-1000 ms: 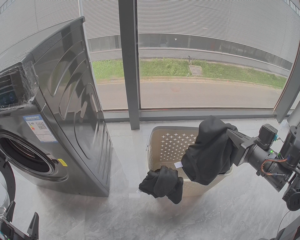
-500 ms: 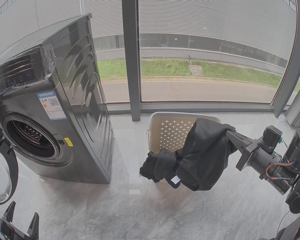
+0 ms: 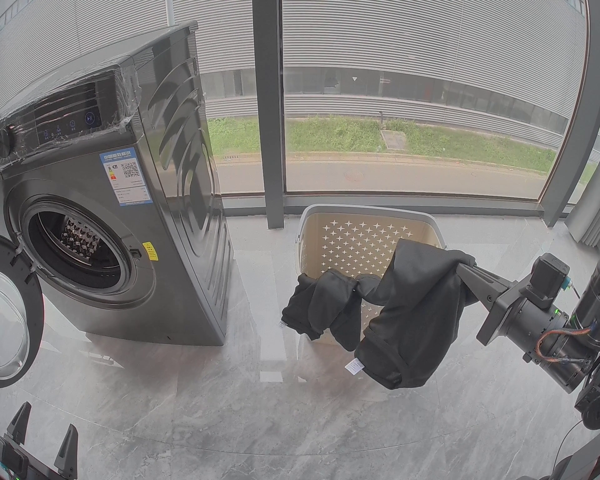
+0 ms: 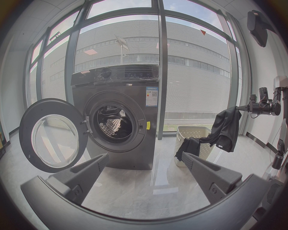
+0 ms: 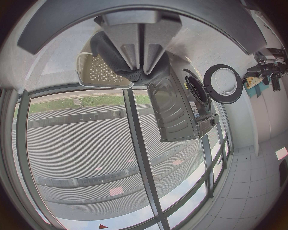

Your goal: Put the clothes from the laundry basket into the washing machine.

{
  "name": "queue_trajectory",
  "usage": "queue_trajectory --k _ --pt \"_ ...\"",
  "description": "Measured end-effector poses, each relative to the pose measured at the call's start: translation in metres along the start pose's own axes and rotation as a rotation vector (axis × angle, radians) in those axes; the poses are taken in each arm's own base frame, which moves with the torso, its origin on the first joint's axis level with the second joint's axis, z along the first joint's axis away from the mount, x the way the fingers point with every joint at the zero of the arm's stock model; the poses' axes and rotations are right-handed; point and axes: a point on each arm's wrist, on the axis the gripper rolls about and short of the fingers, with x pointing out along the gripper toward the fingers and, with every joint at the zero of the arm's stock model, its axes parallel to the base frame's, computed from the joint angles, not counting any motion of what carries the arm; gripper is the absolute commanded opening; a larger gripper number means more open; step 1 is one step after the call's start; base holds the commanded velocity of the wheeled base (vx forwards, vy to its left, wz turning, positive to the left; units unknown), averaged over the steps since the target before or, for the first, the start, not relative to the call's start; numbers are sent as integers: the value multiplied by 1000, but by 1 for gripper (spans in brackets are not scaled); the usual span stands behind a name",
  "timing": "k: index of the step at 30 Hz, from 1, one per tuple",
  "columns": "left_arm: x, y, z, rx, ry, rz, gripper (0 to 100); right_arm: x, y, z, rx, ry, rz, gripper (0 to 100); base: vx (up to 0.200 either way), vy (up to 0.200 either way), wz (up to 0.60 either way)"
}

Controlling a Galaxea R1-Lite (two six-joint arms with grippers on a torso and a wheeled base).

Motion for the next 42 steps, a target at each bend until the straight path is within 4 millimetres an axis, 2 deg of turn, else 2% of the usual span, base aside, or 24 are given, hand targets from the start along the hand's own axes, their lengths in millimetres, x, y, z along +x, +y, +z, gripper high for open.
queue_trajectory --k 42 --pt "0 0 0 -1 0 1 100 0 3 1 11 -11 24 0 0 200 0"
